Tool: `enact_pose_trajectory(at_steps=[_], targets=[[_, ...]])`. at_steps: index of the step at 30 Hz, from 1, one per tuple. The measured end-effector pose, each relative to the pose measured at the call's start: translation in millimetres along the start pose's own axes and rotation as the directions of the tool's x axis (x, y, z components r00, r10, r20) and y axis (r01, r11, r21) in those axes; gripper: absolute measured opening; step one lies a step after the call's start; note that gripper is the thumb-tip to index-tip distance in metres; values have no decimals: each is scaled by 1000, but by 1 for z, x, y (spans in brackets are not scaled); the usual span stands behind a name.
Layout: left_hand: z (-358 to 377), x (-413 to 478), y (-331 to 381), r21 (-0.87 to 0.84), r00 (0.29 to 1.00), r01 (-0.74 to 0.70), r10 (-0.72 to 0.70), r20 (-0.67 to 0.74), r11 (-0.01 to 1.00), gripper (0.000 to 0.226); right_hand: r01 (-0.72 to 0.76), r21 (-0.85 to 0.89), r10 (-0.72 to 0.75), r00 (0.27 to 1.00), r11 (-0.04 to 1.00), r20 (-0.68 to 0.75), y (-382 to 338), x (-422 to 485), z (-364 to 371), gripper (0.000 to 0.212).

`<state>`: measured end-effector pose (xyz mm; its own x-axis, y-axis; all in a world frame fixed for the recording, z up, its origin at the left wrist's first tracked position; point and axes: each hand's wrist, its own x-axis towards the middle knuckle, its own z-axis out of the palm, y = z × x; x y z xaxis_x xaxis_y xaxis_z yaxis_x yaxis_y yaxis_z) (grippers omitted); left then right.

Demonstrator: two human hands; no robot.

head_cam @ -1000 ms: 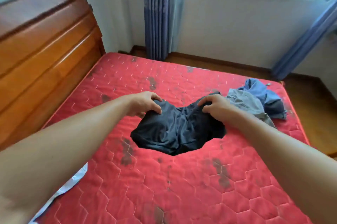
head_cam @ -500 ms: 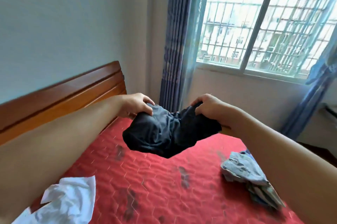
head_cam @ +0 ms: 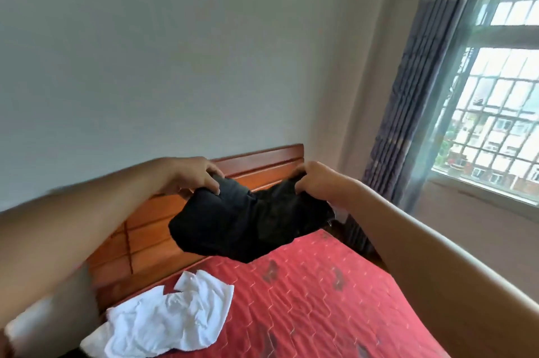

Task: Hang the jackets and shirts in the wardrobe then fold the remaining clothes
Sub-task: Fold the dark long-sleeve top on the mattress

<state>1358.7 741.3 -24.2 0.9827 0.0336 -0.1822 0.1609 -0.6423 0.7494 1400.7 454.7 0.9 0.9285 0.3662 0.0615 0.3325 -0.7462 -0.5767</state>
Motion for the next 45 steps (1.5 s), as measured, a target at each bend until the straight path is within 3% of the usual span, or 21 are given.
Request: enact_pose_trajectory(at_steps=[5, 9, 16, 21, 32, 39, 45], targets=[[-100, -96, -70, -2, 975, 138, -136, -177, 990, 29, 209, 51, -214, 971, 977, 109, -117, 24, 59, 36], [-170, -190, -137, -75, 906, 271, -280, -318, 960, 33, 361, 103, -376, 901, 927, 216, -226, 32, 121, 37], [-267, -365, -253, -179, 714, 466, -487, -503, 867, 32, 527, 206, -565, 749, 825, 347, -418, -3, 259, 34], [-310, -474, -305, -213, 554, 595, -587, -590, 775, 41, 641, 279, -689, 581, 715, 432, -539, -44, 348, 33], [-348, -619, -405, -455, 206, 710, -776, -596, 538, 58, 767, 414, -805, 216, 490, 552, -719, -106, 502, 41], [-349, -675, -468, -666, -53, 643, -846, -531, 378, 39, 755, 538, -788, -45, 375, 613, -796, -124, 607, 45], [-329, -701, -504, -796, -252, 550, -857, -449, 255, 61, 743, 596, -741, -210, 303, 638, -857, -153, 668, 52]])
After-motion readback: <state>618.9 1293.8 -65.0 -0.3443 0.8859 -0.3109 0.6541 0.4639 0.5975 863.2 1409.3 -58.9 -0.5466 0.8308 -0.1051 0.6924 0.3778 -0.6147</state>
